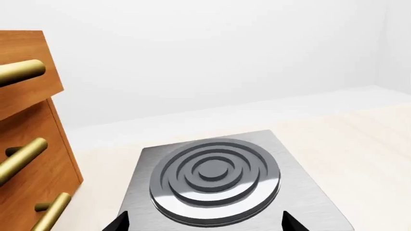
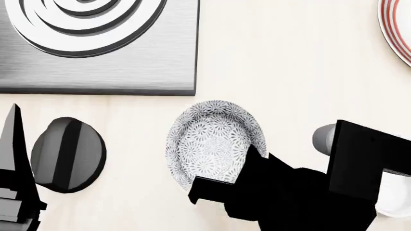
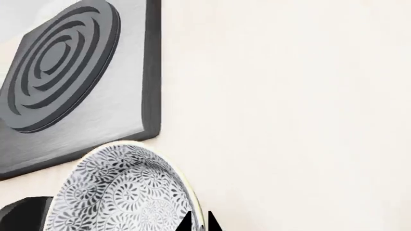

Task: Pick the akita bowl next to the ramekin and place it on the plate.

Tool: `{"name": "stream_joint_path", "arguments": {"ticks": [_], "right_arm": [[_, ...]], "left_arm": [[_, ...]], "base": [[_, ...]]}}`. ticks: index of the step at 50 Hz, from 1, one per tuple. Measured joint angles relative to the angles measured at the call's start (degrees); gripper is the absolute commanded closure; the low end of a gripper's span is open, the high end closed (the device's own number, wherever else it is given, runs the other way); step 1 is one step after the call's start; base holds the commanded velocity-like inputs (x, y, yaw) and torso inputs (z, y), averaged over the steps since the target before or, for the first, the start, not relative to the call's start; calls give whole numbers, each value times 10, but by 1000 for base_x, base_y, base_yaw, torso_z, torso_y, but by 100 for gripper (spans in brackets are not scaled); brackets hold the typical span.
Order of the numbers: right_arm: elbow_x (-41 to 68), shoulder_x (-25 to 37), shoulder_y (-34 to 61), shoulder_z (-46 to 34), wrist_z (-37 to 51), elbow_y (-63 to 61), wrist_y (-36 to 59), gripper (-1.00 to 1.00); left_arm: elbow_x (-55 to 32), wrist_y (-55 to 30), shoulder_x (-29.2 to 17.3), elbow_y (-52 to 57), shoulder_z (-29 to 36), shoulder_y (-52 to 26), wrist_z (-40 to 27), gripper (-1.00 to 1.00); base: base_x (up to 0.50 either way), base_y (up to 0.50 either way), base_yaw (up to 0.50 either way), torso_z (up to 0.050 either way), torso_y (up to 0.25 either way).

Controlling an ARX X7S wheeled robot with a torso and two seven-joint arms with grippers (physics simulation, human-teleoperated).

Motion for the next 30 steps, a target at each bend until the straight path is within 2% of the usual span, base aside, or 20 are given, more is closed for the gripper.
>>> {"name": "stream_joint_path", "arguments": {"ticks": [30], "right_arm": [[277,-15,121,97,-151,138,120,100]], "left_arm": [[2,2,0,-3,3,1,1,-100]], "base": [[0,0,0,0,0]]}}
